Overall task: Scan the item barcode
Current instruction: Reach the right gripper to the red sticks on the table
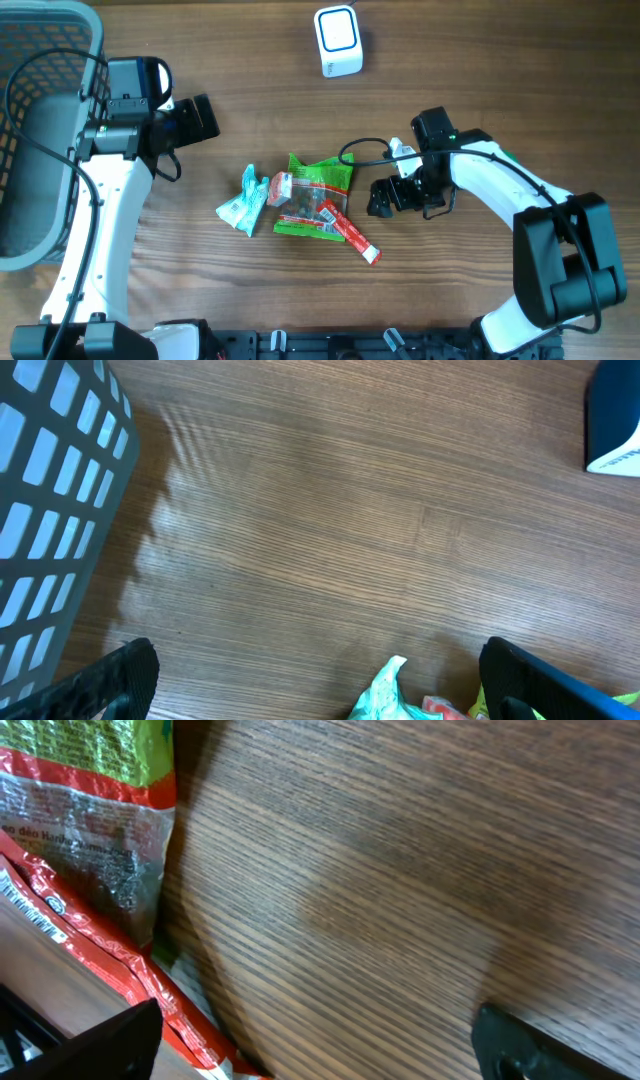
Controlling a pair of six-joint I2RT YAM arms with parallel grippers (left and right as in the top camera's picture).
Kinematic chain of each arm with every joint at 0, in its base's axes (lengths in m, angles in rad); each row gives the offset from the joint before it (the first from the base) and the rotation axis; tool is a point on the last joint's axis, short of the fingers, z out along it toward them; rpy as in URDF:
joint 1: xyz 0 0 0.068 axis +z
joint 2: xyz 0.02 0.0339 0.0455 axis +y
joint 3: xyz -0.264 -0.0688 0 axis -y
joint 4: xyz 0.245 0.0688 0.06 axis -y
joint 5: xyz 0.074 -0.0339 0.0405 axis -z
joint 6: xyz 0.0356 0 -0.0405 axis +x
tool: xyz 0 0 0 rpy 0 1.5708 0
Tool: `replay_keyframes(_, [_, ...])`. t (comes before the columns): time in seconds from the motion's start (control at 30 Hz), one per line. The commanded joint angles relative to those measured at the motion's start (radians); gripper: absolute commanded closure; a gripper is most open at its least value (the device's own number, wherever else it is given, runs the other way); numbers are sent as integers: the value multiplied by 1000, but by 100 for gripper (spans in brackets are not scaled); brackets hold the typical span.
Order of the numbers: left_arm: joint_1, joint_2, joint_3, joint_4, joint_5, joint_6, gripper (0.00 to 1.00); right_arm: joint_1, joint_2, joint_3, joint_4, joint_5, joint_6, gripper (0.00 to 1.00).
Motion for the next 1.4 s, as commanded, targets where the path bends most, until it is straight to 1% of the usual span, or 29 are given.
replay_keyframes(0.0, [3,-7,18,3,-6,13,0,-3,0,3,-41,-35,-2,57])
replay_keyframes(0.03, [3,-7,18,3,-6,13,0,-3,0,8,-63,-42,-2,73])
replay_keyframes(0.07, [3,-7,18,3,-6,13,0,-3,-3,8,-77,-53,-7,80])
replay_keyframes(0.1, [3,-7,18,3,-6,13,0,-3,-3,8,-97,-80,-36,80])
replay_keyframes(0.17, [3,-7,18,3,-6,13,0,0,-3,8,-153,-142,-134,73])
replay_keyframes(0.2, [3,-7,18,3,-6,13,0,1,-3,7,-176,-153,-161,72])
replay_keyframes(0.33, [3,-7,18,3,-6,13,0,2,-2,-6,-159,-172,-159,71])
replay_keyframes(0.47, [3,-7,18,3,-6,13,0,39,-2,-36,-130,-181,-177,69])
replay_keyframes(0.6, [3,-7,18,3,-6,13,0,94,-2,-49,-87,-176,-183,63])
replay_keyframes(0.7, [3,-7,18,3,-6,13,0,150,-2,-50,-61,-96,-182,60])
replay_keyframes(0.73, [3,-7,18,3,-6,13,0,174,-2,-50,-56,-64,-179,60])
replay_keyframes(0.87, [3,-7,18,3,-6,13,0,238,-2,-50,-29,-43,-166,60])
replay_keyframes(0.97, [3,-7,18,3,-6,13,0,277,-2,-52,-1,78,-98,60])
replay_keyframes(1.03, [3,-7,18,3,-6,13,0,292,-2,-52,11,118,-81,60])
replay_keyframes(1.23, [3,-7,18,3,-6,13,0,301,-2,-52,19,117,-106,60])
replay_keyframes(1.37, [3,-7,18,3,-6,13,0,301,-2,-52,11,117,-106,64])
